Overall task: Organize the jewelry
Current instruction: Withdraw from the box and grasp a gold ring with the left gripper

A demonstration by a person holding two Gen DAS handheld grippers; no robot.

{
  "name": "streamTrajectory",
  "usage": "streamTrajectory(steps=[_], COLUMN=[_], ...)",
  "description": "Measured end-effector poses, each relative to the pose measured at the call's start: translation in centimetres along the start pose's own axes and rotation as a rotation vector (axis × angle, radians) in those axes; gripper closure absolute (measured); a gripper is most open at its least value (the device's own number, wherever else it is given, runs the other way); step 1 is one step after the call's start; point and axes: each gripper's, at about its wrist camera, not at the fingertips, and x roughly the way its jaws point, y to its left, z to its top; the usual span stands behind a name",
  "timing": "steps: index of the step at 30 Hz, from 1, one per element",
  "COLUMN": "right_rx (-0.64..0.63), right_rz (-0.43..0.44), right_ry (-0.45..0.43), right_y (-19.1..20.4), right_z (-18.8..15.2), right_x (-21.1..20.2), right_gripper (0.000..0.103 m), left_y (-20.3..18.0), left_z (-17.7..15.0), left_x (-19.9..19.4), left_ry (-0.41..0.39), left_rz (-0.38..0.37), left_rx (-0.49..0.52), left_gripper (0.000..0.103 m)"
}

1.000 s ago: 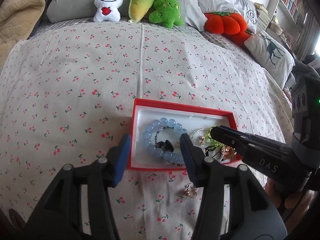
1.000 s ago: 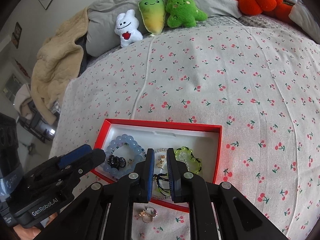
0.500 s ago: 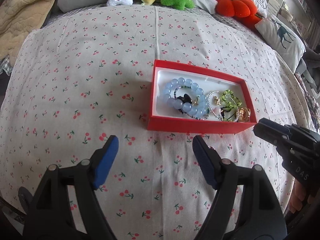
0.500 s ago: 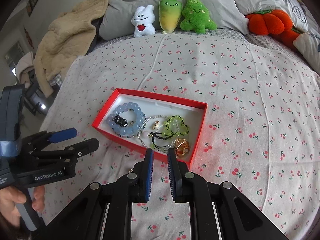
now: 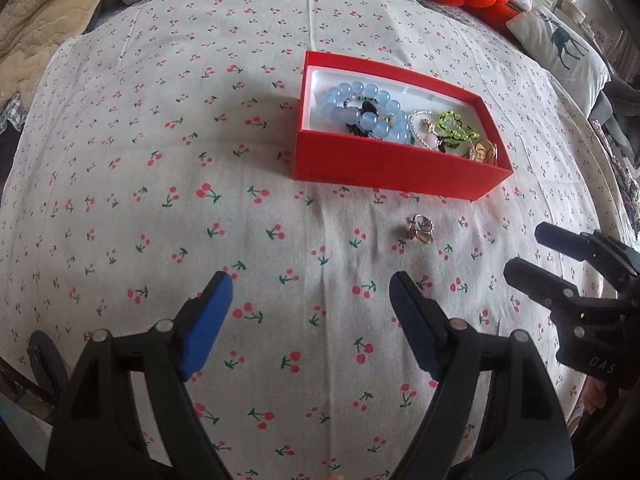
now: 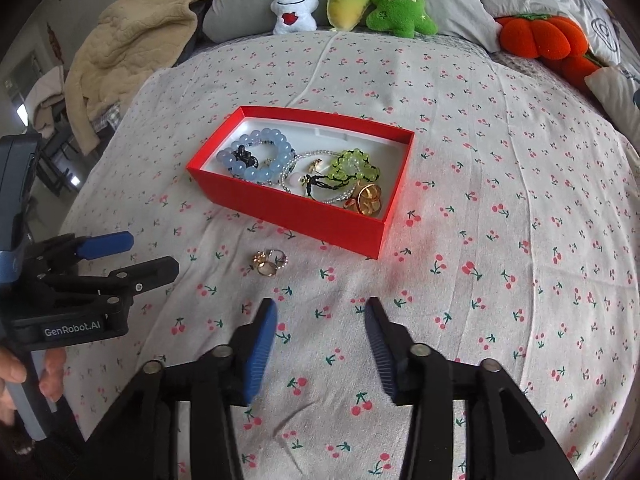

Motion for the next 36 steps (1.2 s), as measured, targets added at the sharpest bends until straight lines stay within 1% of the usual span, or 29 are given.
streamTrajectory(steps=[1, 5, 8, 9, 11, 15, 20, 23, 26, 29, 31, 36], right_rx=[-0.001, 0.001, -0.001, -0.001, 0.004, 0.036, 0.058, 0.056, 0.042, 0.033, 0.029, 0.029], right_rz=[-0.01, -0.043, -0.075, -0.082, -0.092, -0.101, -0.098, -0.096, -0.095, -0.098, -0.099, -0.092], right_ry=[-0.002, 0.02, 0.042, 0.051, 0.065, 0.084, 0.094, 0.096, 0.097, 0.095, 0.095, 0.093], right_y=[0.0, -0.4, -0.9, -1.1, -1.5, -2.6, -3.7, -3.8, -3.7, -3.5, -3.5, -3.6], right_z=[-0.2, -0.9, -1.5, -1.7, -2.1, -2.5, -2.7, -2.7, -2.7, -2.6, -2.6, -2.5], right_x=[0.0, 0.4, 1.1, 1.4, 1.8, 2.5, 2.9, 3.1, 3.3, 3.4, 3.5, 3.4], right_gripper=[0.029, 0.027, 0.026, 0.026, 0.026, 0.025, 0.025, 0.025, 0.024, 0.022, 0.021, 0.021], left_y=[-0.1, -0.6, -1.0, -1.1, -1.6, -2.7, -4.3, -5.0, -5.1, -5.2, -5.4, -5.9], left_z=[-0.3, -1.4, -2.2, -2.4, -2.6, -2.8, -2.6, -2.5, -1.9, -1.5, -1.4, -1.0], left_x=[0.1, 1.1, 2.4, 2.6, 2.7, 2.9, 3.3, 3.5, 3.8, 4.0, 4.1, 4.3], left_ry=[0.003, -0.005, 0.009, 0.004, -0.04, -0.104, -0.146, -0.157, -0.164, -0.174, -0.18, -0.19], left_rz=[0.006, 0.045, 0.05, 0.051, 0.06, 0.012, -0.056, -0.073, -0.103, -0.133, -0.153, -0.159], left_rx=[0.007, 0.055, 0.081, 0.091, 0.125, 0.189, 0.257, 0.276, 0.267, 0.258, 0.265, 0.268], left_gripper=[0.022, 0.022, 0.022, 0.022, 0.022, 0.022, 0.023, 0.027, 0.035, 0.045, 0.054, 0.058])
